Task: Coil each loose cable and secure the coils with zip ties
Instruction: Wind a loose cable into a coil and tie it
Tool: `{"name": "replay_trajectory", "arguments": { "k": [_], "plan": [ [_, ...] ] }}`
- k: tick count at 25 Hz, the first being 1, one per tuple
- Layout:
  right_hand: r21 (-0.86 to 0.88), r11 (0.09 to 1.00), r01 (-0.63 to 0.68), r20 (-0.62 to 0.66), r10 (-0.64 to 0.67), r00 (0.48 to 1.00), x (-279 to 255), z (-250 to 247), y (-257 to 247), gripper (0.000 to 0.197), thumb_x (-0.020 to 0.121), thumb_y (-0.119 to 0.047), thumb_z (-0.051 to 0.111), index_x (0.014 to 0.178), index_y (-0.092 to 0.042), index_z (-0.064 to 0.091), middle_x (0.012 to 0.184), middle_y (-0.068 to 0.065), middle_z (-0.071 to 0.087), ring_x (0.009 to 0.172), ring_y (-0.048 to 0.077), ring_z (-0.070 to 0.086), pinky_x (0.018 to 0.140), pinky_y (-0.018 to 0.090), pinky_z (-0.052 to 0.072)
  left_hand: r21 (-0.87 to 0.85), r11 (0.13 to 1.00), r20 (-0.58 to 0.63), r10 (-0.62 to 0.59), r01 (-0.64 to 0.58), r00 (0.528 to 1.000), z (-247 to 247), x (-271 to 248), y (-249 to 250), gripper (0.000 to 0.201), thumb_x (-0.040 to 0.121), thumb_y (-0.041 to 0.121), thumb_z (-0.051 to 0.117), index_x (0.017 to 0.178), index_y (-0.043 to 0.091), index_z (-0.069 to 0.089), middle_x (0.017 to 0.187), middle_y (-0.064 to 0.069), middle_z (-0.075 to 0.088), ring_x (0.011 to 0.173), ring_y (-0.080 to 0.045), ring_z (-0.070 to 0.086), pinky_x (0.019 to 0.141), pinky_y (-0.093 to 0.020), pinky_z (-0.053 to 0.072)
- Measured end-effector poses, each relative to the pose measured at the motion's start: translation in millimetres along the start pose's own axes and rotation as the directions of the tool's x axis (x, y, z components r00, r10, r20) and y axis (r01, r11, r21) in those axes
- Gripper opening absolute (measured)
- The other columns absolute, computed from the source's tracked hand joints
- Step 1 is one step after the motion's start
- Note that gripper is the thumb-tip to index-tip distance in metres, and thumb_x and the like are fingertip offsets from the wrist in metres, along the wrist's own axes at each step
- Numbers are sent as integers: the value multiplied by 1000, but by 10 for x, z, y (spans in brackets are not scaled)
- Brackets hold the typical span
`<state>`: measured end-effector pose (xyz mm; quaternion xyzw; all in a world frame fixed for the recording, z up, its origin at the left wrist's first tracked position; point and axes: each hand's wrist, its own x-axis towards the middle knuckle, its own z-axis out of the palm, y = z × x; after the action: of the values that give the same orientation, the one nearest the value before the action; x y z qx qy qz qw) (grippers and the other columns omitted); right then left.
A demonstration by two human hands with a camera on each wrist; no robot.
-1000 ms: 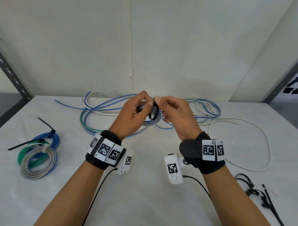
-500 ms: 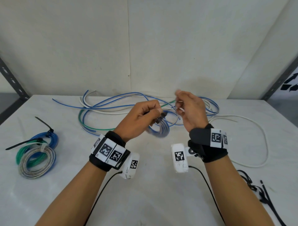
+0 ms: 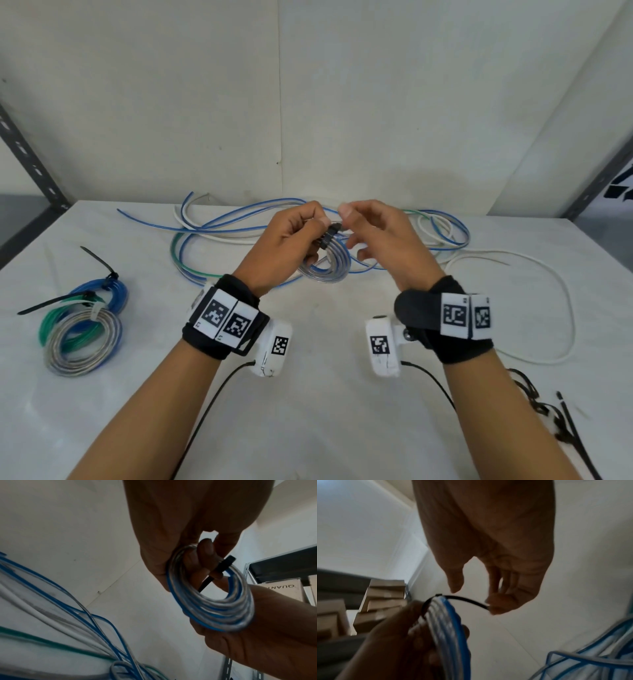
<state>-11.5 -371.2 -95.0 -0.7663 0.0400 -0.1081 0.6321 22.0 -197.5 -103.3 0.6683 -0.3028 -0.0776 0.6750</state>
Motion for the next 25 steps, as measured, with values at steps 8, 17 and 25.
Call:
{"name": "replay_trajectory", "arguments": {
  "k": [8, 17, 25],
  "plan": [
    [261, 965, -15, 34, 7, 999, -41, 114, 28, 25, 101, -26, 60, 90, -5, 69, 65, -4, 51, 55, 10, 36, 55, 24, 32, 154, 982, -15, 117, -114, 993, 39, -1, -59, 24, 101, 14, 46, 78, 7, 48, 61, 13, 45, 56, -10, 37, 57, -27, 33],
    [295, 955, -18, 91, -10, 996, -67, 72, -44, 29, 103, -29, 54, 81, -11, 59, 68, 3, 39, 54, 9, 32, 47, 16, 30, 203, 976, 20, 80, -82, 997, 191, -43, 37, 34, 105, 17, 51, 73, 14, 59, 60, 16, 55, 52, 0, 47, 56, -11, 35],
    [258, 960, 110, -133, -78, 988, -106, 112, -35, 33, 103, -18, 55, 73, -4, 58, 50, -14, 42, 51, 8, 34, 49, 18, 29, 233, 965, -47, 132, -117, 990, 276, -30, -40, 37, 104, 22, 55, 74, -1, 55, 63, 0, 46, 57, -10, 40, 56, -32, 36]
  ]
}}
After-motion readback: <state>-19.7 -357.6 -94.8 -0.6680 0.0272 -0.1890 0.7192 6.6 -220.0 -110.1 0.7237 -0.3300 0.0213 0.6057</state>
